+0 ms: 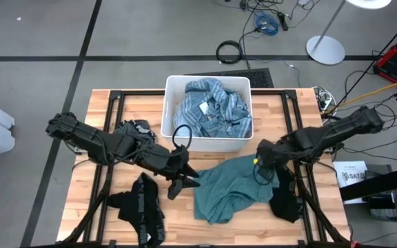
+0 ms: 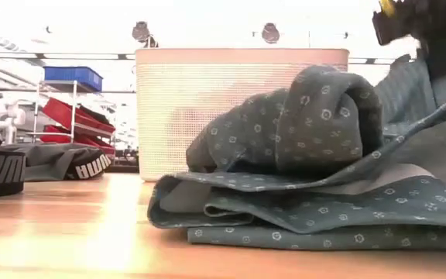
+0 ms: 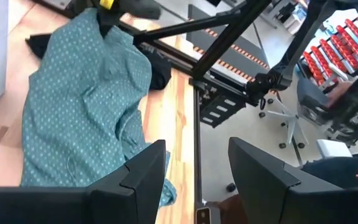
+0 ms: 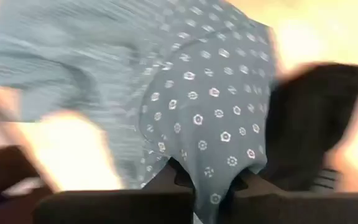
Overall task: Sort clothes
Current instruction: Put the green polo shirt into the white laundry organizer
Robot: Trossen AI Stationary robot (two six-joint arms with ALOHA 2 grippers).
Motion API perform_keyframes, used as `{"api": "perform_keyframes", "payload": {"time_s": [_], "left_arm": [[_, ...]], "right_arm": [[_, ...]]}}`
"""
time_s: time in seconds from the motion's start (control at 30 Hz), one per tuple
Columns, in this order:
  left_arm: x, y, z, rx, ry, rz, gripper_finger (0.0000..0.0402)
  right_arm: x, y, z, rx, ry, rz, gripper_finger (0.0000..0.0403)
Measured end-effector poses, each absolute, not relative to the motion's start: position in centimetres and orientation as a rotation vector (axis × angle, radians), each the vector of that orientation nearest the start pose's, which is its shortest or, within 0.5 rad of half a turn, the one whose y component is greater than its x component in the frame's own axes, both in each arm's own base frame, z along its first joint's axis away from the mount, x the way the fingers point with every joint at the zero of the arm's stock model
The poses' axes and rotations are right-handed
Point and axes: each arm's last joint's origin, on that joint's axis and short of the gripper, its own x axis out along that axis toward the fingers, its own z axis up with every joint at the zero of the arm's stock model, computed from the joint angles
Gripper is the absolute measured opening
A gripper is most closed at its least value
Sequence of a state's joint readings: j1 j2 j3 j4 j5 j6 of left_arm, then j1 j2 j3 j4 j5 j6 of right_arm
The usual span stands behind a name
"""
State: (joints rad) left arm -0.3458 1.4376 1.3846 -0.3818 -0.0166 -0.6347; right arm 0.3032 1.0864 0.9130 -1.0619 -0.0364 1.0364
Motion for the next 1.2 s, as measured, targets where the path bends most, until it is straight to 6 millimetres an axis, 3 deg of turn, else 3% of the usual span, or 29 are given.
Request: {"api": "perform_keyframes", "payload": {"time_s": [0.17,0.3,0.57,0.8,1.0,1.2], "left_arm": [[30.4,-10.7,37.4,-0.527,0.479,-0.187,0.0185],[30.4,-10.7,37.5,-0.528,0.479,-0.192,0.0185],[30.1,-10.5,37.7,-0.508,0.464,-0.187,0.0185],[29.6,-10.0,38.5,-0.49,0.436,-0.186,0.0185],[28.3,-9.6,39.7,-0.497,0.396,-0.207,0.0185],[27.1,-9.1,40.9,-0.496,0.361,-0.221,0.0185]], "right_arm": [[19.9,6.7,29.7,0.855,1.003,-0.183,0.0003],[23.0,7.7,30.2,0.888,0.87,-0.088,0.0003],[29.1,9.7,25.3,0.896,0.913,-0.003,0.0002],[34.1,10.3,20.5,0.963,0.874,0.099,0.0002],[37.3,11.2,16.9,0.964,0.958,0.07,0.0005],[39.1,13.3,15.1,0.94,1.057,0.034,0.0031]]}}
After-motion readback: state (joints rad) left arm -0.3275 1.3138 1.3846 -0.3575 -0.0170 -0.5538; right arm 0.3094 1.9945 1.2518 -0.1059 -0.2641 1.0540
